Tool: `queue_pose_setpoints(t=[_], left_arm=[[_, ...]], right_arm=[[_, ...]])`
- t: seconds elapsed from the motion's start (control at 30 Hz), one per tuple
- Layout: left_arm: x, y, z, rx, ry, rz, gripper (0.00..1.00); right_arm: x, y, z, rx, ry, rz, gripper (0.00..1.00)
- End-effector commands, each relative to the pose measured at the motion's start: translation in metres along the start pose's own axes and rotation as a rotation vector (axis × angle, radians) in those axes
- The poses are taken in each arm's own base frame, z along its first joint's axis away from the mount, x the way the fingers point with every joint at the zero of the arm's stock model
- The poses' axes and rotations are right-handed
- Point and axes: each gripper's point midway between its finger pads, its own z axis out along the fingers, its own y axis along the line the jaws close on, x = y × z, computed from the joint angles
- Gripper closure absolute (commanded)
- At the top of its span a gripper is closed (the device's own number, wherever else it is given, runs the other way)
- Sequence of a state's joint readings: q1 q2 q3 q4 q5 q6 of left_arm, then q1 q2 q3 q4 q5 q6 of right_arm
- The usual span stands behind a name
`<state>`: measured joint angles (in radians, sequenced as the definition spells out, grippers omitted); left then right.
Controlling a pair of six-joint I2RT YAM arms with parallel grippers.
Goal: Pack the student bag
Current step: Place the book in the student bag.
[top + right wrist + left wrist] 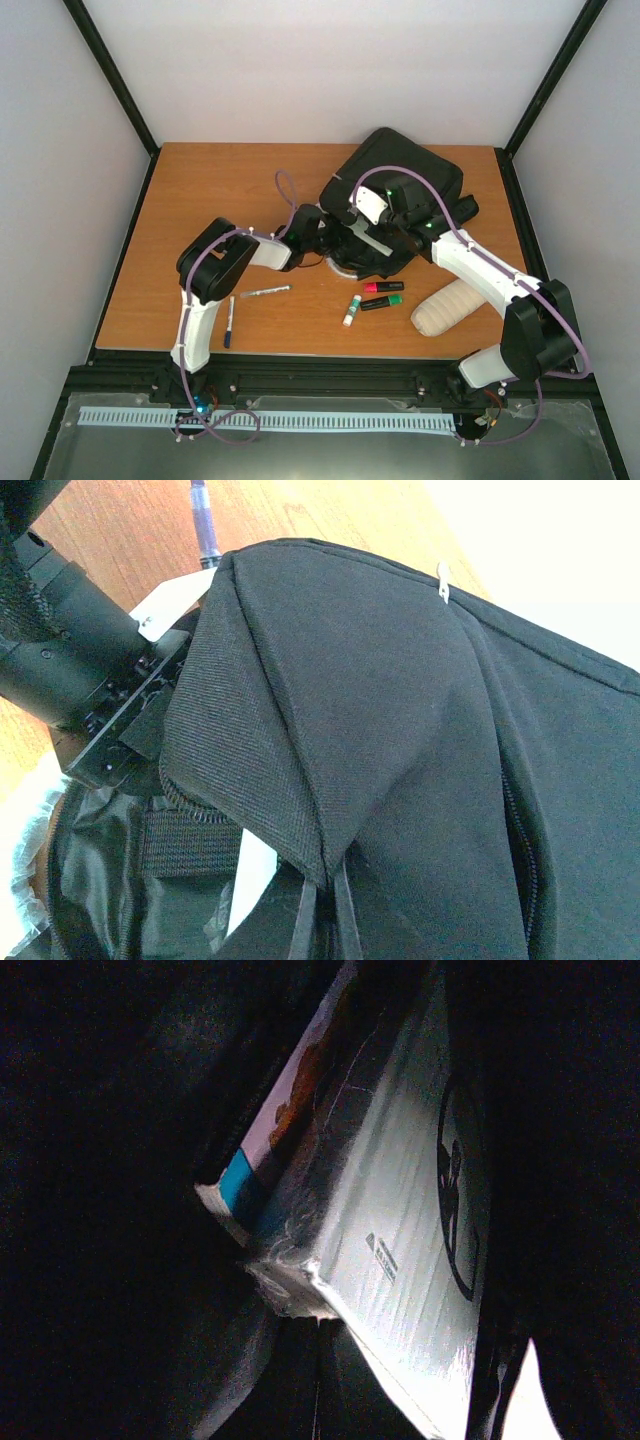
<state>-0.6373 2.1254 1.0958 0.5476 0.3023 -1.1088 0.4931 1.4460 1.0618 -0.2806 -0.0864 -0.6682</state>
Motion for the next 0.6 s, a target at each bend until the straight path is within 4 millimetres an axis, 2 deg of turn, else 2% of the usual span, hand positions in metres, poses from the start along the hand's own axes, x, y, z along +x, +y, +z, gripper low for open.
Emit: queue_pose_setpoints(t=[0.0, 0.1, 0.2, 0.3, 0.4, 0.57], left_arm=[[-0.024, -0.04, 0.003, 0.116, -0.087, 0.038, 0.99], [-0.022, -0.045, -0.011, 0.108, -0.084, 0.056, 0.99], [-0.019, -0.055, -0.035, 0.118, -0.095, 0.072, 0.99], [-0.01, -0.055, -0.051, 0.11, -0.095, 0.087, 0.99], [0.003, -0.05, -0.053, 0.096, -0.08, 0.104, 0.99], [0.027, -0.053, -0.036, 0.128, -0.041, 0.114, 0.99]], right_arm=[[-0.027, 0.003, -0.009, -0.015, -0.113, -0.018, 0.97], [-0.026, 0.0, -0.008, 0.002, -0.105, -0.016, 0.97], [-0.025, -0.004, -0.007, 0.019, -0.099, -0.013, 0.97], [-0.025, -0.005, -0.006, 0.018, -0.096, -0.006, 0.97], [-0.026, -0.005, -0.006, 0.017, -0.097, -0.001, 0.97], [-0.029, -0.014, -0.007, 0.054, -0.091, 0.023, 0.97]])
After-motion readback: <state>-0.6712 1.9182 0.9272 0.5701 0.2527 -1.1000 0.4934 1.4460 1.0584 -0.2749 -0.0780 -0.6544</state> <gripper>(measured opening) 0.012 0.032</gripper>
